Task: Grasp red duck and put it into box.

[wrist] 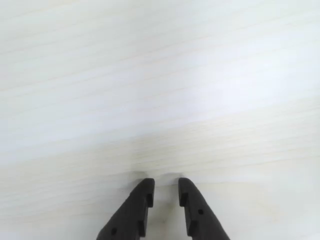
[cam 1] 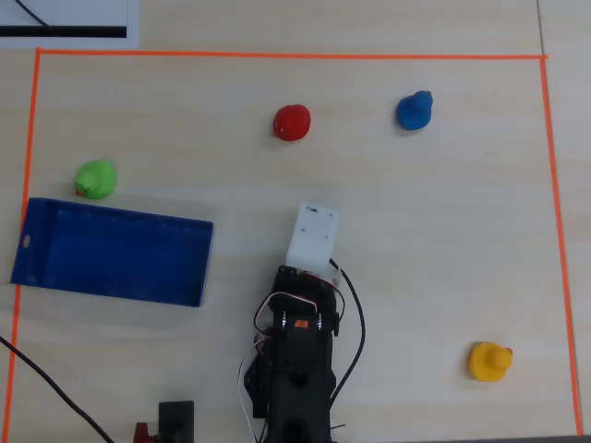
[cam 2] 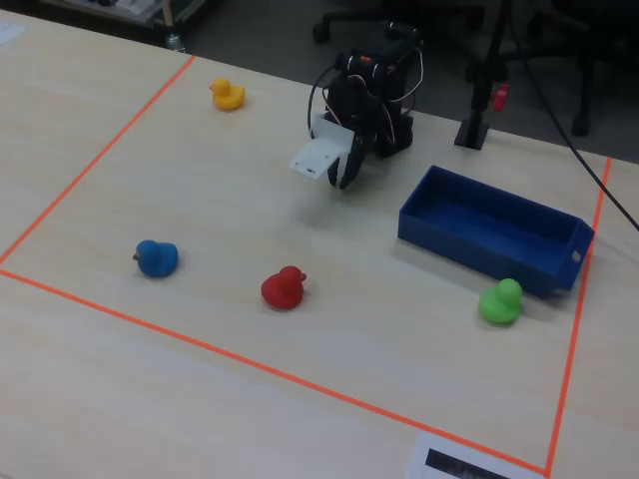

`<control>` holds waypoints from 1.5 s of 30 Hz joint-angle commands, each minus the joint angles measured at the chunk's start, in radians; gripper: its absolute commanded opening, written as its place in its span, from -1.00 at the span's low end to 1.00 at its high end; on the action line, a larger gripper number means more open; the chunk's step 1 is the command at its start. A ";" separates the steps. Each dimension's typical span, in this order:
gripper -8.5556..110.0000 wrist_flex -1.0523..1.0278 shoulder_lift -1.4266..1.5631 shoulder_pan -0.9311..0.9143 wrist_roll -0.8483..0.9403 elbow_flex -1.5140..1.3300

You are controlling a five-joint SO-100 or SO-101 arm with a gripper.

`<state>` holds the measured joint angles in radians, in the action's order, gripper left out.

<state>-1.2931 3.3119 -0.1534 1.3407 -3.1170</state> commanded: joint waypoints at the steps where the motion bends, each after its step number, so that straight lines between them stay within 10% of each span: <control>1: -0.79 -0.021 -0.002 -0.006 -0.003 0.006; 26: -0.82 -0.005 -0.018 0.005 0.005 0.012; 33: -0.19 0.094 -0.776 -0.040 -0.032 0.749; 45: -0.12 0.250 -1.643 0.052 -0.183 1.529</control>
<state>-1.0769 1.9067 -0.1058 1.1689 -1.7135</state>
